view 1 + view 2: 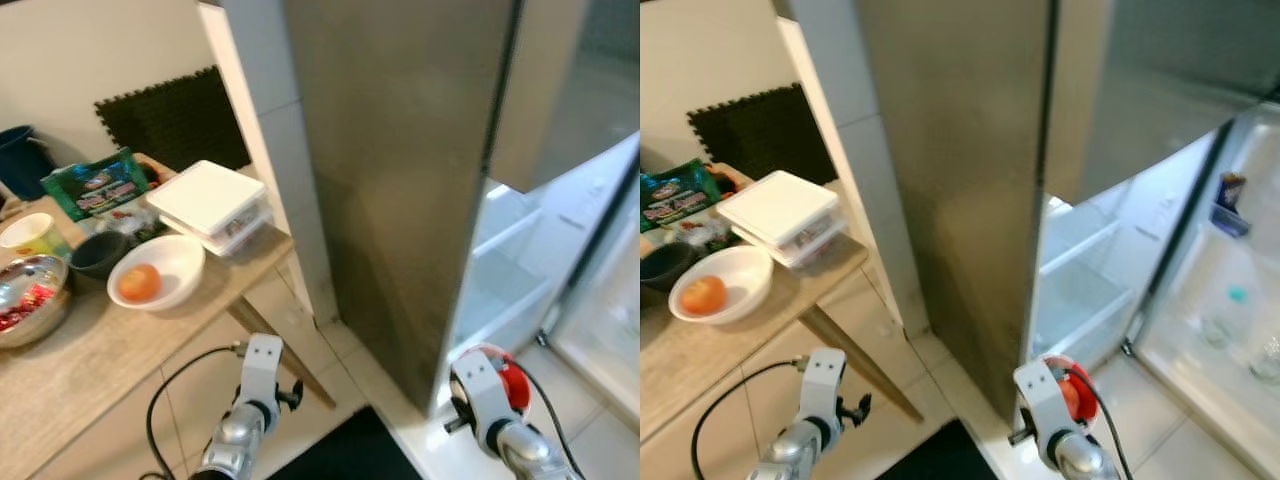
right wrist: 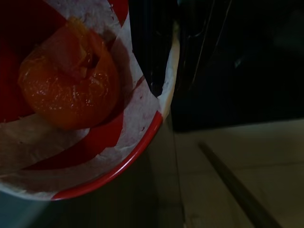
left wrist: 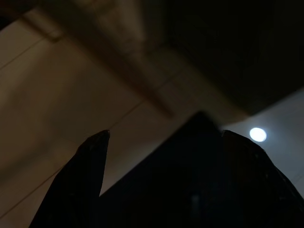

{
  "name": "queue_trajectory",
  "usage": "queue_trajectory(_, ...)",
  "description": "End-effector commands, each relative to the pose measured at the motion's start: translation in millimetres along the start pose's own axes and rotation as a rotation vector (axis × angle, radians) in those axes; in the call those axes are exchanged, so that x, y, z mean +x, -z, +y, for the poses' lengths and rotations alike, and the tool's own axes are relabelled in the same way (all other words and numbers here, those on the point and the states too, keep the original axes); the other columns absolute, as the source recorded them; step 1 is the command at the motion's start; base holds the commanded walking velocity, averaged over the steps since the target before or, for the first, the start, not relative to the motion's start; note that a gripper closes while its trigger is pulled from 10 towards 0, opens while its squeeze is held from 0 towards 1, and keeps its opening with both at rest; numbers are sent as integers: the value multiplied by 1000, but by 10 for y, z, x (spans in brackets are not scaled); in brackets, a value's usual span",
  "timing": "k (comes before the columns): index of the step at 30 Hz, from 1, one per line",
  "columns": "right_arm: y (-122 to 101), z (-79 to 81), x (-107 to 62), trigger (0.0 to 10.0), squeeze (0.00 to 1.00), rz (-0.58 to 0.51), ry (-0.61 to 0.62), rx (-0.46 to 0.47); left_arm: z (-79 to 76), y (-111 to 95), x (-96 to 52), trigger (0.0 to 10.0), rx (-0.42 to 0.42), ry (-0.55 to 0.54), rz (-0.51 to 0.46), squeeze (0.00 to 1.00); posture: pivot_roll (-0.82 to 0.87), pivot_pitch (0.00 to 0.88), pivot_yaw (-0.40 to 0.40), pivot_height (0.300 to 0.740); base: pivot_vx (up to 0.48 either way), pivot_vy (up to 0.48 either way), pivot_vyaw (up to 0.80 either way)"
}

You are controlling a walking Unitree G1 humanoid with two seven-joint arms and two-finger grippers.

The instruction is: Restocking fridge

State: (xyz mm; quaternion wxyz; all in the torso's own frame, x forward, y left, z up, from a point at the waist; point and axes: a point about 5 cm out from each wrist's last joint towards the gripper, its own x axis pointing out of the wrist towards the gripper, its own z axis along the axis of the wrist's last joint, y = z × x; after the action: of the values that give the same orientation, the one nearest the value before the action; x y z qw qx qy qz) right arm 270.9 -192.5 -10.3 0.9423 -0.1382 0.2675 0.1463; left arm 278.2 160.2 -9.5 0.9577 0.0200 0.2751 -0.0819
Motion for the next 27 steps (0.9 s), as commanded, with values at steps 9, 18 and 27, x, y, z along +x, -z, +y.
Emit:
queue_trajectory(9, 38, 37, -17, 10000, 0, -5, -17, -11, -34, 112, -24, 10000, 2, 13, 45, 0, -91, 113, 86, 740, 0, 0, 800)
queue_trajectory(18, 167, 25, -49, 10000, 0, 58, 6, 31, -78, 114, -13, 10000, -1, 37, 58, 0, -92, 112, 84, 740, 0, 0, 356)
queue_trajectory(27, 748, -34, -282, 10000, 0, 351, 72, 48, -98, 198, -32, 10000, -13, 62, 78, 0, -93, 108, 89, 740, 0, 0, 0)
